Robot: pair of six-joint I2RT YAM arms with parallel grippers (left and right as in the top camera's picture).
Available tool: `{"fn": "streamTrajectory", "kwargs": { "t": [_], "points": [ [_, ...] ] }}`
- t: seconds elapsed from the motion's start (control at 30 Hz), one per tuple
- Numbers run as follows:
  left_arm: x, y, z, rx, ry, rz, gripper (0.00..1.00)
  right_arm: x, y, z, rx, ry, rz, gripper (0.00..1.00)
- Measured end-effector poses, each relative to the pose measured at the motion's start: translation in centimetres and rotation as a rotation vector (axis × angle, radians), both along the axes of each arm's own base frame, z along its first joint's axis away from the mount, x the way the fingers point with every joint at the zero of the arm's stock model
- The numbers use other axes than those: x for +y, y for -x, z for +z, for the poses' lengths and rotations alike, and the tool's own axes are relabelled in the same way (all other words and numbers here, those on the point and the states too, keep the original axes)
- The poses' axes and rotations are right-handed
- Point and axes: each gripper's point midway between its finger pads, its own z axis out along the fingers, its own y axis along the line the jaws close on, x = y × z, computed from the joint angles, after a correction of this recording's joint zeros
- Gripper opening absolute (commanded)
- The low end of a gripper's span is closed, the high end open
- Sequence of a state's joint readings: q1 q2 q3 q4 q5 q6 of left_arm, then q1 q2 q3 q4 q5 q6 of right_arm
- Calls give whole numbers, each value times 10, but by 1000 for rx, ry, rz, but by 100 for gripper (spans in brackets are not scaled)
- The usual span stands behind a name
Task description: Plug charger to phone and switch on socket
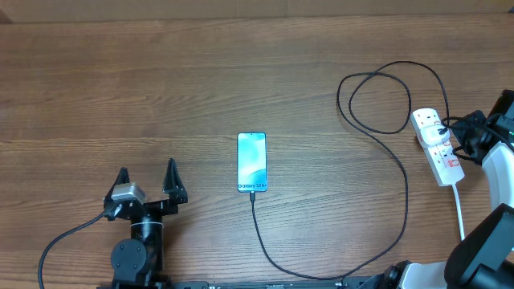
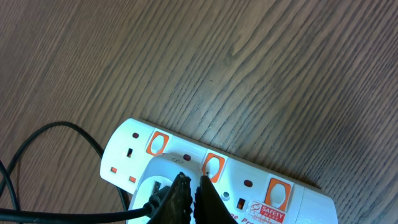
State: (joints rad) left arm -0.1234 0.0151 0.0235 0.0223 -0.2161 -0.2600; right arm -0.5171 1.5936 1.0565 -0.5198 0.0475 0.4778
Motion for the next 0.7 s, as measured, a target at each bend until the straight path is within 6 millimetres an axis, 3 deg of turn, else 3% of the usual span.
{"fn": "streamTrajectory", "kwargs": {
  "t": [0.3, 0.7],
  "points": [
    [0, 0, -26, 94, -12, 0, 100, 1, 2, -2, 10, -6, 0, 5],
    [-1, 0, -26, 95, -12, -3, 100, 1, 4, -2, 18, -6, -1, 4]
  ]
}}
